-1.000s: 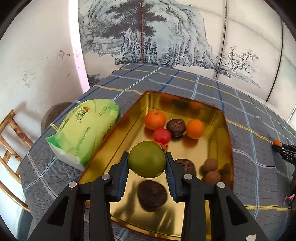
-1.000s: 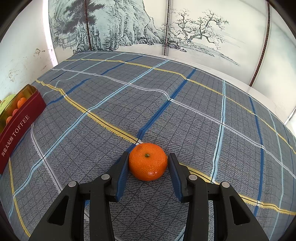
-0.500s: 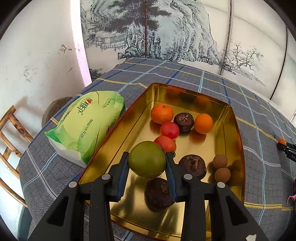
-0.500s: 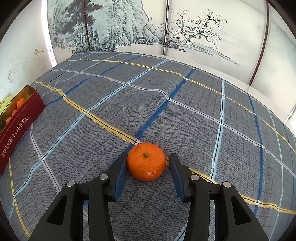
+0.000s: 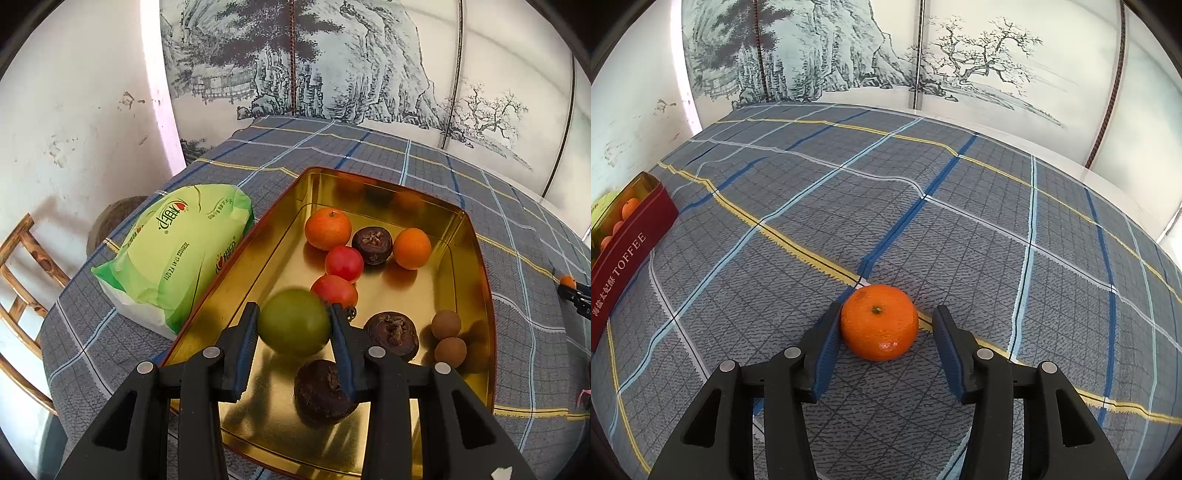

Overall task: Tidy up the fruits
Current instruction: 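Lower the lime into the tin and open the left gripper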

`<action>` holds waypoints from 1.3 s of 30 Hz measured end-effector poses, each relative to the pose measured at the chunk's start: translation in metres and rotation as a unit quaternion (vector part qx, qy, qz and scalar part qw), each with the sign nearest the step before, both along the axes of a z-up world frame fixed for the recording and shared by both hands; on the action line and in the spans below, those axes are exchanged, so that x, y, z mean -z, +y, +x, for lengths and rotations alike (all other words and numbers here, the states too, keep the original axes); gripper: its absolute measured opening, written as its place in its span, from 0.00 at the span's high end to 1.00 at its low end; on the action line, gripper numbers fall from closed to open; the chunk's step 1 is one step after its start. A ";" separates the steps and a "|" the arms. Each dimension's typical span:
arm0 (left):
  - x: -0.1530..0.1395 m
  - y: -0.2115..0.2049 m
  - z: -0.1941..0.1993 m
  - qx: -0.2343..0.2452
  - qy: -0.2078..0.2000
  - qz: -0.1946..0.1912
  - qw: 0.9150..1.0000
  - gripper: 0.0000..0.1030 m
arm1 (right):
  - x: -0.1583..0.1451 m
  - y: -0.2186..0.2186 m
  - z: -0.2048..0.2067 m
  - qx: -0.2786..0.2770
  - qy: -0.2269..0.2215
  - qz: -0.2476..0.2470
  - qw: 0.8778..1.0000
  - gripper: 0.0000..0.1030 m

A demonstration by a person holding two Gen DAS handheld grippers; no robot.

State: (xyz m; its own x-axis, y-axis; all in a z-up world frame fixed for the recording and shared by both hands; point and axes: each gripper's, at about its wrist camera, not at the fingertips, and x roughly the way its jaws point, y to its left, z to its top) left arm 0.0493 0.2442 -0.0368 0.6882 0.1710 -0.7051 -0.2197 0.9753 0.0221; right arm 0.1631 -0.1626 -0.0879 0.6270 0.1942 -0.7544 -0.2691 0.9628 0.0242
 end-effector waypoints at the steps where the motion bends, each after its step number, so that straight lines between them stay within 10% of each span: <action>1: -0.001 -0.001 0.000 0.000 -0.003 0.002 1.000 0.66 | 0.000 0.000 0.000 0.000 0.000 0.000 1.000 0.50; 39: -0.028 -0.020 -0.045 0.001 -0.041 0.031 0.999 0.45 | -0.021 0.013 -0.024 -0.009 -0.003 0.038 0.999 0.62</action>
State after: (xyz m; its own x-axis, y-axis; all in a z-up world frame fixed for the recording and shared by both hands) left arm 0.0039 0.2245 -0.0092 0.7429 0.2120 -0.6350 -0.2216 0.9729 0.0656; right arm 0.1388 -0.1492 -0.0671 0.6275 0.2619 -0.7333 -0.2869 0.9533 0.0949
